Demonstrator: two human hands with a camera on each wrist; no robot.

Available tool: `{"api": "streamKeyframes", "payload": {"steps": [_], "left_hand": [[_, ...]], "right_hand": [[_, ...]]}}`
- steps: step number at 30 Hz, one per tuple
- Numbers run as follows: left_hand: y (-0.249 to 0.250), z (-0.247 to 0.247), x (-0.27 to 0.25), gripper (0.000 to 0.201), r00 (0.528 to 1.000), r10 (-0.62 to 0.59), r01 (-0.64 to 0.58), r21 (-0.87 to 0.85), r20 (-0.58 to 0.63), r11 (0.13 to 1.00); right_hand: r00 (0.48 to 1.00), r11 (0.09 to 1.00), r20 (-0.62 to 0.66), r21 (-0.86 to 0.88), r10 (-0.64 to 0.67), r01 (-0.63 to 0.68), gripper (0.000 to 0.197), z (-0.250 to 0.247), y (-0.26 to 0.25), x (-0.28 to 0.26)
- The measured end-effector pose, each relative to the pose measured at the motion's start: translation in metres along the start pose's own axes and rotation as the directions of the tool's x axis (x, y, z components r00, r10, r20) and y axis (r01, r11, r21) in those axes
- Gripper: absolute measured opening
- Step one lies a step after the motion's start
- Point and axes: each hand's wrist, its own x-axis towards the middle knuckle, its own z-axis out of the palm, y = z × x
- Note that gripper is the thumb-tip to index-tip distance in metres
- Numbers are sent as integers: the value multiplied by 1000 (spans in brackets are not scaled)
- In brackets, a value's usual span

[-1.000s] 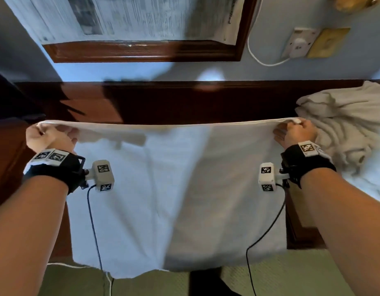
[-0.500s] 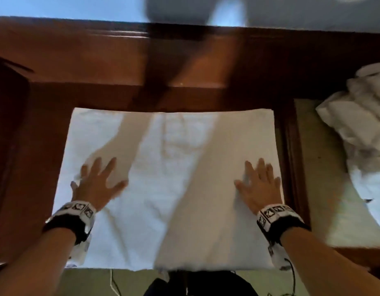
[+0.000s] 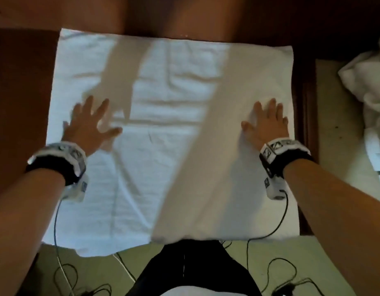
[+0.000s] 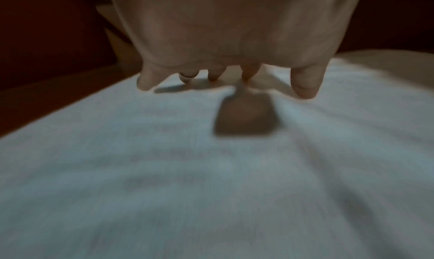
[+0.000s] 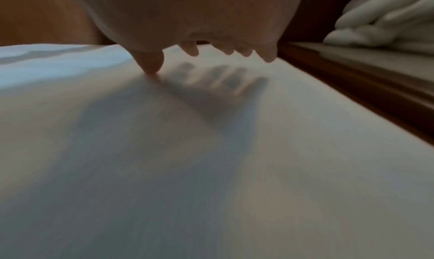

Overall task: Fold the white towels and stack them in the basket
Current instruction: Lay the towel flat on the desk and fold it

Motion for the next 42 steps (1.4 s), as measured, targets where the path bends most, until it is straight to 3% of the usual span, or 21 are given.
{"api": "streamKeyframes", "payload": {"steps": [2,6,10,14,17,21,25,29,36,39,42], "left_hand": [[-8,29,-36,95,998,-3,-1,68,62,998],[-29,73,-94,94,989,-44,27,119,142,993],[-27,66,-72,93,991,-81,64,154,111,986],[-14,33,-19,93,993,-50,32,164,106,986],[-3,14,-4,96,991,-18,-1,136,135,991],[-5,38,-49,99,986,-7,-16,134,169,991],[-14,75,-104,99,974,-26,-7,143,227,990],[-11,69,-78,97,981,-57,19,201,184,979],[2,34,-18,96,990,32,-61,216,137,974],[-2,48,-38,94,997,58,-67,176,55,982],[-18,87,-94,87,996,93,-92,166,1,982]], "right_hand": [[998,998,-2,10,-65,65,73,19,-3,-45],[974,996,213,-31,-69,78,78,62,5,-128],[977,995,204,-64,-58,72,84,53,10,-99],[984,997,170,-51,-53,63,84,26,-2,-37],[983,999,182,-21,-21,25,83,14,-13,-18],[984,999,173,-32,-32,38,82,33,-12,-72],[955,997,290,-28,-58,68,86,66,7,-141],[965,994,256,-81,-55,78,89,62,10,-114],[981,998,192,-46,-38,48,87,36,-6,-54],[988,999,147,-13,-34,37,84,42,-8,-74],[983,997,169,-32,-66,72,83,70,-2,-129]]}}
